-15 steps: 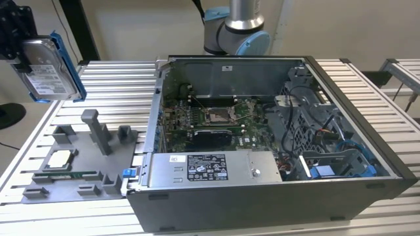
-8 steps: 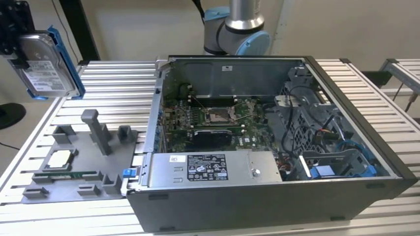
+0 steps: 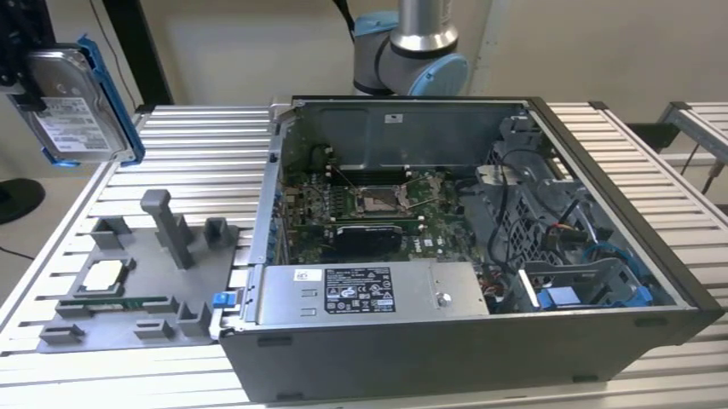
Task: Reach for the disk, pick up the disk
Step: 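Pick up the disk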
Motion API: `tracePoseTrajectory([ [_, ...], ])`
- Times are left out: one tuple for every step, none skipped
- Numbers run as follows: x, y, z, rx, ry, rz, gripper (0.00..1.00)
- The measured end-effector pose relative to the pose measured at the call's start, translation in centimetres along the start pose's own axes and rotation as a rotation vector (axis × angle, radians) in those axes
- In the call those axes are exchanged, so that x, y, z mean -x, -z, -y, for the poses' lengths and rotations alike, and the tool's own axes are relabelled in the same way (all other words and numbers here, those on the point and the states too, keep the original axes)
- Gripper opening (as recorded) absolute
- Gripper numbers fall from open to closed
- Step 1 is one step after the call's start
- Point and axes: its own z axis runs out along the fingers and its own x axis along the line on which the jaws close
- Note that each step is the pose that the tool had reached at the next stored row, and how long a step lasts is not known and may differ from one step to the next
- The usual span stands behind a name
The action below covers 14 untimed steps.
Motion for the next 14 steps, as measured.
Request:
tracePoseTrajectory([
  [0.00, 0.12, 0.00, 0.0001, 0.000, 0.0000, 0.00],
  [0.00, 0.24, 0.00, 0.0000, 0.000, 0.0001, 0.00],
  [0.00, 0.36, 0.00, 0.0000, 0.000, 0.0000, 0.00],
  [0.00, 0.48, 0.00, 0.0000, 0.000, 0.0000, 0.00],
  [0.00, 0.60, 0.00, -0.0001, 0.000, 0.0001, 0.00],
  [0.01, 0.72, 0.00, -0.0001, 0.000, 0.0001, 0.00],
  [0.01, 0.86, 0.00, 0.0000, 0.000, 0.0000, 0.00],
  [0.01, 0.99, 0.00, 0.0000, 0.000, 0.0000, 0.00],
  [0.01, 1.14, 0.00, 0.0001, 0.000, 0.0000, 0.00],
  [0.01, 1.26, 0.00, 0.0000, 0.000, 0.0000, 0.00],
  [0.01, 1.39, 0.00, 0.0000, 0.000, 0.0000, 0.00],
  [0.01, 1.52, 0.00, -0.0001, 0.000, 0.0001, 0.00],
  [0.01, 1.65, 0.00, 0.0000, 0.000, 0.0001, 0.00],
  [0.01, 1.77, 0.00, 0.0000, 0.000, 0.0000, 0.00],
])
